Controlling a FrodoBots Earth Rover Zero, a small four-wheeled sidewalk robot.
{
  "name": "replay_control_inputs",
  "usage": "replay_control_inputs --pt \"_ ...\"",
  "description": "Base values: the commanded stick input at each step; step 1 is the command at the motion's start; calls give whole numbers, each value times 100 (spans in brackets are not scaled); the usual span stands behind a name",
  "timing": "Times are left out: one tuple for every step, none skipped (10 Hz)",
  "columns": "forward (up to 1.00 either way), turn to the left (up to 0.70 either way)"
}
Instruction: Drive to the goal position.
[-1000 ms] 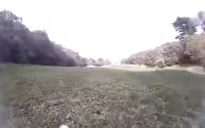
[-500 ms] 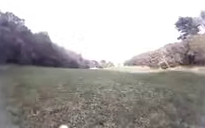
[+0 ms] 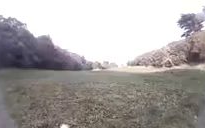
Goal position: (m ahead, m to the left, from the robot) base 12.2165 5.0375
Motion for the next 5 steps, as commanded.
replay_control_inputs --pt "85 0" --pt "85 0" --pt "85 0" --pt "85 0" --pt "85 0"
